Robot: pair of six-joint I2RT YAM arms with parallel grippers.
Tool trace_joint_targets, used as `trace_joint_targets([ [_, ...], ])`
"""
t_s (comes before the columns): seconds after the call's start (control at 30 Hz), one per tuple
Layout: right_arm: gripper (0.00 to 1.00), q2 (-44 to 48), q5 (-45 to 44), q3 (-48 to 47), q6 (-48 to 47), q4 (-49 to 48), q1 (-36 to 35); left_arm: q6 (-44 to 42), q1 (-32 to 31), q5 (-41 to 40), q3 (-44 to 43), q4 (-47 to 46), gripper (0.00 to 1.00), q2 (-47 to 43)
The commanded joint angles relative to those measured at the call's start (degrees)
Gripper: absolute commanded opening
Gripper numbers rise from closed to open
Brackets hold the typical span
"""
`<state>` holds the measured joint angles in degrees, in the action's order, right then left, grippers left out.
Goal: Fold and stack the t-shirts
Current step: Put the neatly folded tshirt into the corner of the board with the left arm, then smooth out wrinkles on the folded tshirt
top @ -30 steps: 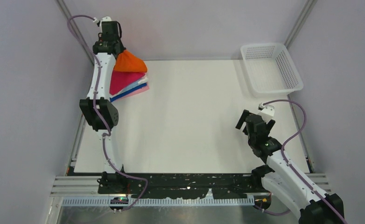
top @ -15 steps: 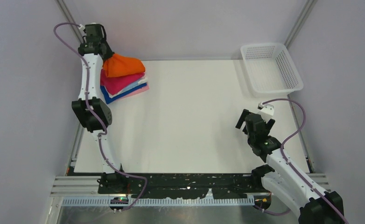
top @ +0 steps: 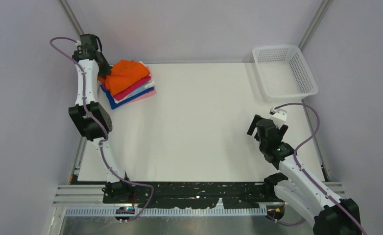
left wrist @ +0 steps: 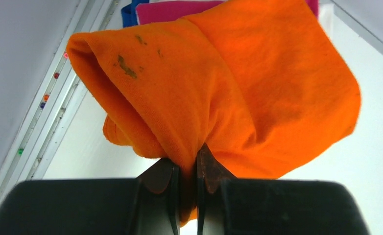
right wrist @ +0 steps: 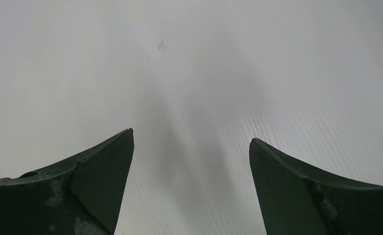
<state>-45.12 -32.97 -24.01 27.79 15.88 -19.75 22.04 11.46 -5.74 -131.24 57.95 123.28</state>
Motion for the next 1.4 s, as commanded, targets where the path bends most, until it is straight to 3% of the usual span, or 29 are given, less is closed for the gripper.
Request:
trace_joint_targets([
  [0.0, 0.95, 0.1, -2.1, -2.8, 0.9, -1.5, 0.2, -2.2, 2.0, 2.7, 2.3, 0.3, 0.17, -0.5],
  [0.07, 0.95, -0.3, -2.1, -3.0, 0.9, -1.3, 0.2, -2.6, 2.3, 2.6, 2.2, 0.5, 0.24, 0.4],
  [0.17, 0.95, -0.5, -2.0, -3.1, 0.9, -1.2, 0.3, -2.5, 2.8, 2.3, -0.6, 2.6, 0.65, 1.8],
  [0.27, 0.95, -0.3, -2.0, -3.1, 0.9, -1.1, 0.2, -2.9, 2.9, 1.0, -2.2, 3.0, 0.97, 1.0],
  [0.6, 0.95, 0.3, -2.3, -3.2, 0.6, -0.7, 0.2, -2.0, 0.5, -10.8, -0.1, 4.2, 1.00, -8.4],
  [0.67, 0.95, 0.1, -2.2, -3.2, 0.6, -0.8, 0.2, -3.1, -1.1, -10.2, 0.7, 2.7, 1.00, -9.7],
  [0.87, 0.95, -0.7, -1.9, -3.3, 0.6, -1.2, 0.2, 0.8, -1.8, 12.1, 4.4, -11.4, 1.00, -7.9],
  [1.03, 0.95, -0.3, -1.9, -3.2, 0.4, -1.3, 0.2, 6.8, -1.9, 26.7, -4.6, -17.5, 1.00, 4.4],
  [1.2, 0.95, 1.1, -2.3, -2.6, 0.0, -1.5, 0.2, 13.3, -3.6, 35.9, -6.0, -24.1, 1.00, 12.8],
  [1.37, 0.95, 0.8, -1.9, -2.1, -0.2, -2.8, 0.2, 13.5, -6.8, 38.9, -3.0, -26.7, 1.00, 16.3],
])
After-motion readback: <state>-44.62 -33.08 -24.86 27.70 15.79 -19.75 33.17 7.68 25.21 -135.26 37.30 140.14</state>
